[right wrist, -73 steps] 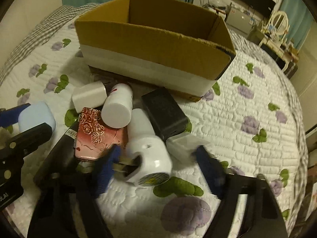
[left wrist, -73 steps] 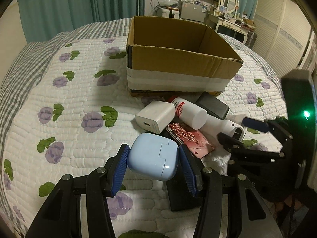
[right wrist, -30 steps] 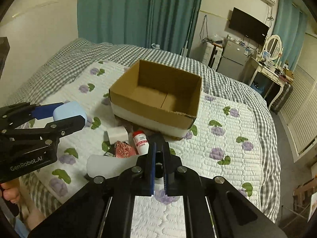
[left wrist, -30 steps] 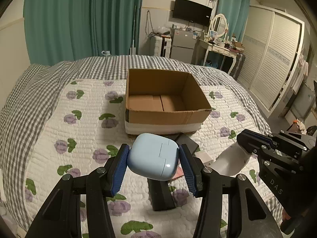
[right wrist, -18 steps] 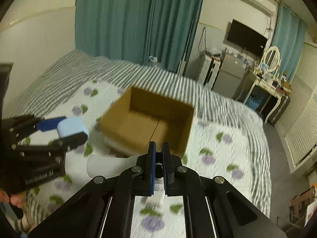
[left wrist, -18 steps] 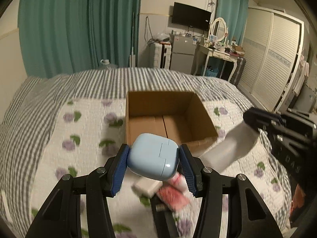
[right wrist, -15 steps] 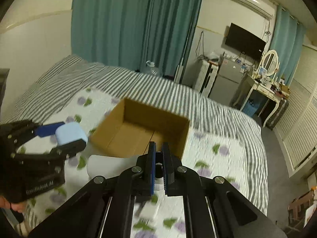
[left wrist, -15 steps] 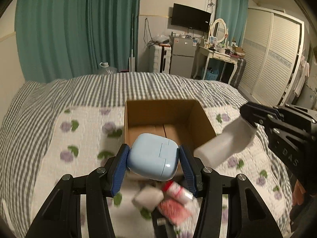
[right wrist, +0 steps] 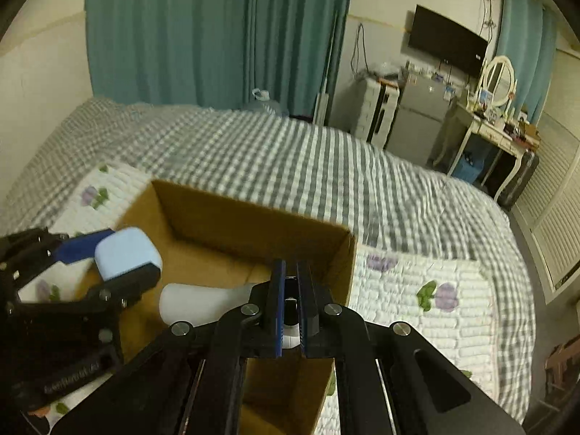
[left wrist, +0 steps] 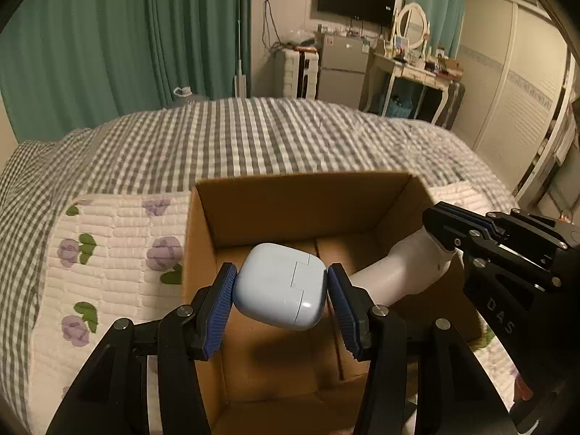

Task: Organize rigid objects
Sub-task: 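Carry the blue case and round charger into the box and open both grippers, then move both grippers back toward the remaining items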

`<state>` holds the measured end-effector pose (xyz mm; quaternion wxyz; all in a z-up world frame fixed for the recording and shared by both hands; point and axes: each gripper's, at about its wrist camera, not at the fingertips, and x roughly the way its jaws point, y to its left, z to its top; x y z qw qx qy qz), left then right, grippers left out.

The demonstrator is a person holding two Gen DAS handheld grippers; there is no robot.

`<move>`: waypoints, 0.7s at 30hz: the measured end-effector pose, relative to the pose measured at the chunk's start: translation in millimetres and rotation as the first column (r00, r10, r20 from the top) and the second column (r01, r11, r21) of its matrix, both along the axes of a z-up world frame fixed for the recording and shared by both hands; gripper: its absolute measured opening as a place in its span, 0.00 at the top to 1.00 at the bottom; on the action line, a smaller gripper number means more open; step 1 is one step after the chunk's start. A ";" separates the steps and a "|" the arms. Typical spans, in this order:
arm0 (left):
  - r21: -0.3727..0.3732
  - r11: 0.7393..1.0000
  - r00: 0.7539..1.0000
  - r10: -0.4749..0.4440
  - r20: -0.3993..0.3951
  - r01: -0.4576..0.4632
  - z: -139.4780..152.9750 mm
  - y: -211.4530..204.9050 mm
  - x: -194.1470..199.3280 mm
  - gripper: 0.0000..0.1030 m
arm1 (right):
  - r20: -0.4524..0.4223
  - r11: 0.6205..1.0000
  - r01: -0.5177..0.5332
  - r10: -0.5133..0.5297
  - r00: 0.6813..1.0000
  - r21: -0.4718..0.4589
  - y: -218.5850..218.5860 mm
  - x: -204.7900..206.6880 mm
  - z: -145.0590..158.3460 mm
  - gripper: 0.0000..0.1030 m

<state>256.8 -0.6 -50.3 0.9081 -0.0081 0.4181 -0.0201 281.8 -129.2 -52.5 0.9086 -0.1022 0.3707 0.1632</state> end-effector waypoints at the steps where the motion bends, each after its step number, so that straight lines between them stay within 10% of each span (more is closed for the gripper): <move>1: 0.001 1.000 1.000 -0.003 -0.003 0.003 -4.3 0.9 0.7 0.49 | -0.003 1.000 0.000 0.000 1.000 0.003 -0.6 1.2 -4.4 0.94; 6: -0.001 1.000 0.999 -0.026 -0.037 0.026 -8.4 -3.5 -3.1 0.46 | -0.024 1.000 0.018 -0.018 1.000 0.009 -1.9 2.1 -10.0 0.91; 10: 0.025 1.000 1.000 -0.015 -0.007 0.015 12.3 -5.7 -17.6 0.36 | 0.022 0.999 0.042 -0.042 0.999 0.016 -10.1 -12.4 12.9 0.36; 21: 0.041 0.998 0.990 0.030 0.141 -0.036 137.1 -4.4 -97.6 0.32 | 0.174 0.996 0.074 -0.081 0.981 0.046 -53.0 -102.3 141.0 0.19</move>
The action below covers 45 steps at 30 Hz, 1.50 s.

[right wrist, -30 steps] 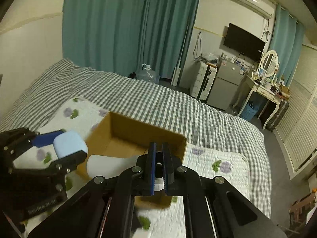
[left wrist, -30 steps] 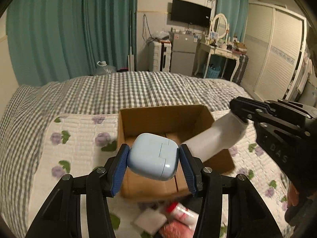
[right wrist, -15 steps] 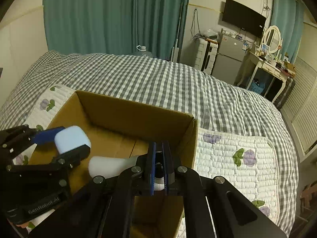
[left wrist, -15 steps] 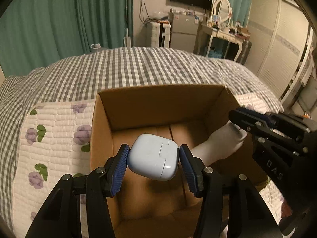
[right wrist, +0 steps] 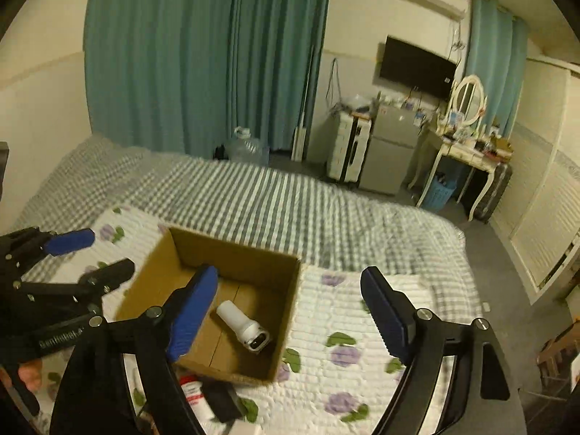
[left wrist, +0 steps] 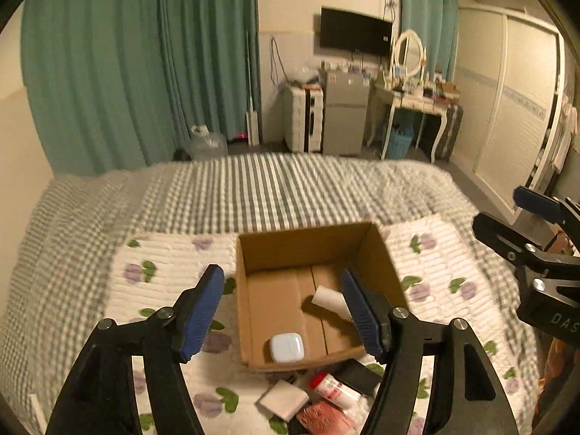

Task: Organize rigid objects
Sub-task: 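Move both grippers back toward the remaining items, then grasp the black cylinder with the left gripper while the right grasps a white square charger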

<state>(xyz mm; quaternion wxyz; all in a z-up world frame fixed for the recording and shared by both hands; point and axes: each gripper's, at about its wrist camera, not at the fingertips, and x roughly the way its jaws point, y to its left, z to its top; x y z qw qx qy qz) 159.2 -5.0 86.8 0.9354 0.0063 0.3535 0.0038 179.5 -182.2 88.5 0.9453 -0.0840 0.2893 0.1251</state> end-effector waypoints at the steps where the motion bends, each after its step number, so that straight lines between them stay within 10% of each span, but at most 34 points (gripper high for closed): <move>1: 0.000 1.000 1.000 0.002 0.015 -0.002 11.2 -0.4 -10.7 0.31 | 0.012 1.000 0.002 -0.002 1.000 0.002 -2.5 -9.6 8.9 0.15; 12: 0.002 1.000 0.998 0.029 0.058 -0.029 31.7 -6.6 -98.0 0.30 | 0.051 1.000 0.000 0.000 0.999 0.002 -21.9 -110.3 38.3 0.06; 32: -0.020 0.993 0.939 0.104 -0.329 -0.117 -197.8 -6.7 -100.0 0.30 | -0.274 0.998 0.019 -0.035 0.961 -0.063 -16.3 -106.2 -168.6 0.06; 45: 0.031 0.999 0.897 0.045 -0.439 -0.035 -238.2 -24.6 -82.4 0.32 | -0.426 0.997 -0.012 -0.019 0.905 -0.072 6.2 -56.3 -246.6 0.14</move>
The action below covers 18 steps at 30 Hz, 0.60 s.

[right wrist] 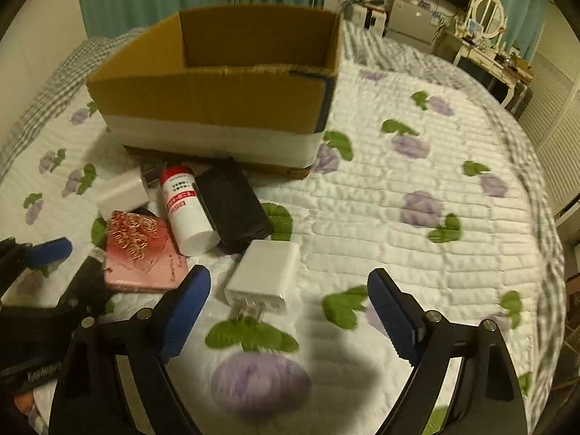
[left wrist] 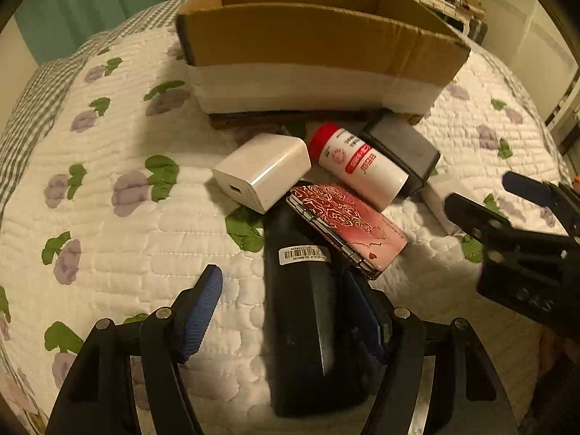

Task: Organize rigid objects
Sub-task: 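Grasp the black cylinder with the left gripper while the right grasps a white square charger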

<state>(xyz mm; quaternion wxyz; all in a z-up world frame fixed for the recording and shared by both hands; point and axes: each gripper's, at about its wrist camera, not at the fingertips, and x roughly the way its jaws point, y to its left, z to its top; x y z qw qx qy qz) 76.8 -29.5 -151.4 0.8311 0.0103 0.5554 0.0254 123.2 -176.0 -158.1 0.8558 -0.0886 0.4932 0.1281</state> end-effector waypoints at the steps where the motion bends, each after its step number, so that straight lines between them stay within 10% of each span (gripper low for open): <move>1: 0.004 1.000 1.000 -0.001 -0.004 0.001 -1.1 -0.8 1.3 0.32 | -0.012 1.000 0.000 0.000 1.000 0.000 1.7 4.3 -5.7 0.15; 8: 0.005 1.000 0.999 -0.022 -0.035 0.022 -9.0 -5.5 9.9 0.43 | -0.089 0.999 0.020 -0.017 0.996 0.030 -2.4 15.3 -29.5 0.32; 12: -0.005 0.998 0.998 -0.064 -0.023 0.064 -4.5 -11.3 4.2 0.58 | -0.081 0.998 0.024 -0.019 0.997 0.061 -7.9 10.8 -26.0 0.61; 18: -0.069 0.997 0.999 -0.038 0.006 0.038 14.0 -3.5 -8.9 0.60 | -0.044 0.996 0.033 -0.029 0.999 0.080 -15.9 -7.0 -9.0 0.61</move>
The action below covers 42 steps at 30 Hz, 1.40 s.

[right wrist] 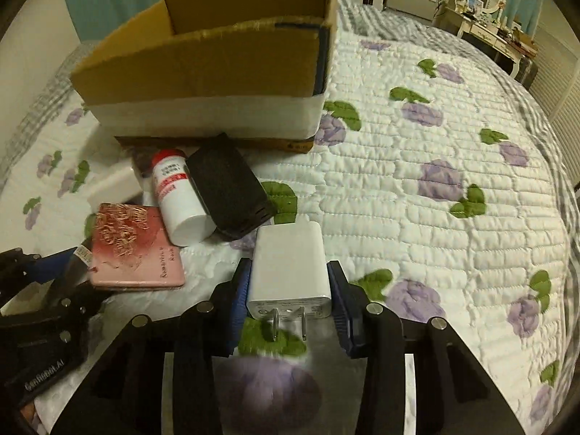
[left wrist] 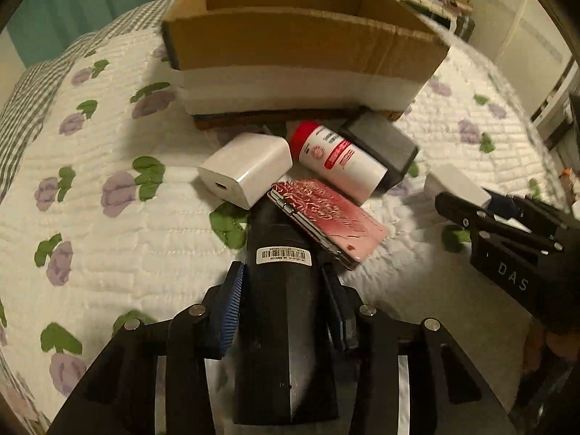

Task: Organize rigid objects
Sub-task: 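Grasp the black cylinder with the left gripper while the right grasps a white square charger, then lower the black cylinder and white charger into the box and release both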

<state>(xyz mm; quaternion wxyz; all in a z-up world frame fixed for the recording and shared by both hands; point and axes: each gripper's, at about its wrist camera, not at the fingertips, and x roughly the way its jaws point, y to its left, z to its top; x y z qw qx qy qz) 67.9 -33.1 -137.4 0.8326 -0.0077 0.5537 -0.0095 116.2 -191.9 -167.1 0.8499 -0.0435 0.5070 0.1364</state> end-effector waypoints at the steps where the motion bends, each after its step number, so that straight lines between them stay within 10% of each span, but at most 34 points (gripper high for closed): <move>1: -0.011 1.000 1.000 -0.004 0.006 0.004 3.9 0.9 -3.6 0.60 | 0.007 1.000 0.002 -0.002 1.000 0.005 -2.6 -3.9 4.9 0.61; 22: -0.047 0.999 0.969 -0.005 0.248 0.018 109.2 10.5 -33.2 0.61 | 0.219 1.000 -0.006 0.002 0.976 0.021 -4.7 -58.7 116.6 0.61; 42: -0.036 0.999 0.920 0.002 0.391 0.013 177.8 26.2 68.4 0.61 | 0.344 0.996 -0.090 0.083 0.935 0.004 36.5 15.2 183.4 0.61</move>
